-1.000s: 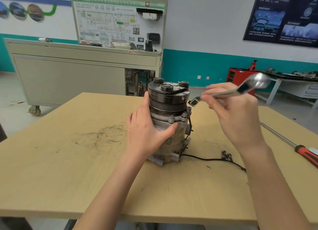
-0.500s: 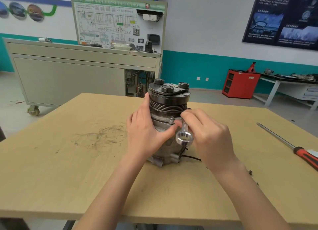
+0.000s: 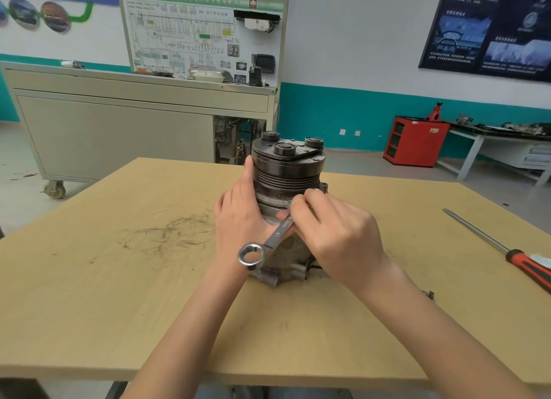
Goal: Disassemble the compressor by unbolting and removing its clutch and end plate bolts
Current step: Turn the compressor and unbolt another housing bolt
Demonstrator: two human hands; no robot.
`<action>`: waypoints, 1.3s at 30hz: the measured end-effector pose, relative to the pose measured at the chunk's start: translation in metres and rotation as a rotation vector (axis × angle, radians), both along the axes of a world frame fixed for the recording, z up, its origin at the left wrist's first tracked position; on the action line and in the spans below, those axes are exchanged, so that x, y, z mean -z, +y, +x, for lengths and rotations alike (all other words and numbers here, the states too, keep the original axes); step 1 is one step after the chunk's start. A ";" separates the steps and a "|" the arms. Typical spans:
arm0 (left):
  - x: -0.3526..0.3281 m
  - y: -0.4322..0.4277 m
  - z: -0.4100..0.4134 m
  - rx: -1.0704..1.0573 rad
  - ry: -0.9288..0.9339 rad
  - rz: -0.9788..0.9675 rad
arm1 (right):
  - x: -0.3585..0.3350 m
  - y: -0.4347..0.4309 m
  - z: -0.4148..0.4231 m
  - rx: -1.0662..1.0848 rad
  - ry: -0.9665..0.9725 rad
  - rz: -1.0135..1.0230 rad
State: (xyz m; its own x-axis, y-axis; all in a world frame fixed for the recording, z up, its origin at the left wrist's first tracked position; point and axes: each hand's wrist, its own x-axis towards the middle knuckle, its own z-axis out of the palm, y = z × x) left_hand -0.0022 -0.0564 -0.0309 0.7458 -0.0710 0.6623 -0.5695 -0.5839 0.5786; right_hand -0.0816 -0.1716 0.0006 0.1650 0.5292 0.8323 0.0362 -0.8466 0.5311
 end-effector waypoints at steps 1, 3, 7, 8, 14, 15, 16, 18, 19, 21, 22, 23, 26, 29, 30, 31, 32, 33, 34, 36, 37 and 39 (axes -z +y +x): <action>0.000 0.000 -0.001 -0.002 -0.001 -0.012 | 0.001 0.000 0.001 -0.006 -0.003 -0.005; 0.000 0.001 -0.001 0.007 -0.003 -0.017 | 0.001 -0.002 0.002 -0.050 0.008 0.026; 0.003 0.001 -0.001 0.033 -0.033 0.014 | 0.007 -0.009 0.001 -0.133 0.017 0.093; 0.003 0.002 -0.002 0.030 -0.042 0.022 | 0.009 -0.012 0.000 -0.142 0.021 0.089; 0.005 0.003 0.002 0.023 -0.049 0.048 | 0.008 -0.056 -0.002 -0.732 0.515 0.729; 0.005 0.003 0.002 0.023 -0.047 0.047 | 0.008 -0.062 0.000 -0.891 0.643 0.941; 0.005 0.003 0.001 0.024 -0.046 0.047 | 0.009 -0.067 0.003 -1.031 0.744 1.126; 0.005 0.003 0.001 0.026 -0.047 0.049 | 0.011 -0.074 0.011 -1.276 0.918 1.404; 0.005 0.003 0.001 0.024 -0.048 0.050 | 0.012 -0.075 0.014 -1.380 0.984 1.529; 0.005 0.003 0.001 0.020 -0.046 0.054 | 0.013 -0.074 0.022 -1.500 1.028 1.774; 0.005 0.003 0.000 0.020 -0.044 0.057 | 0.012 -0.073 0.026 -1.516 0.997 1.864; 0.005 0.003 0.000 0.020 -0.043 0.059 | 0.010 -0.072 0.029 -1.511 0.933 1.918; 0.004 0.003 -0.001 0.015 -0.039 0.065 | -0.004 -0.072 0.023 -1.299 0.659 1.820; 0.004 0.003 0.000 0.003 -0.039 0.067 | -0.015 -0.063 0.006 -0.945 0.507 1.422; 0.004 0.003 0.000 0.004 -0.038 0.066 | -0.016 -0.056 0.000 -0.844 0.459 1.245; 0.004 0.003 0.001 0.004 -0.039 0.065 | -0.017 -0.049 -0.004 -0.737 0.393 1.029; 0.005 0.003 0.001 0.003 -0.039 0.062 | -0.017 -0.042 -0.007 -0.616 0.326 0.793; 0.005 0.002 0.001 0.002 -0.041 0.059 | -0.015 -0.036 -0.009 -0.504 0.273 0.574; 0.006 0.002 0.001 -0.002 -0.042 0.055 | -0.013 -0.031 -0.009 -0.405 0.231 0.405; 0.006 0.001 0.000 -0.005 -0.037 0.047 | -0.008 -0.023 -0.007 -0.264 0.139 0.203; 0.005 0.001 -0.001 0.000 -0.034 0.043 | -0.005 -0.020 -0.006 -0.239 0.104 0.160; 0.005 0.001 -0.002 0.010 -0.034 0.034 | 0.001 -0.015 -0.005 -0.235 0.074 0.154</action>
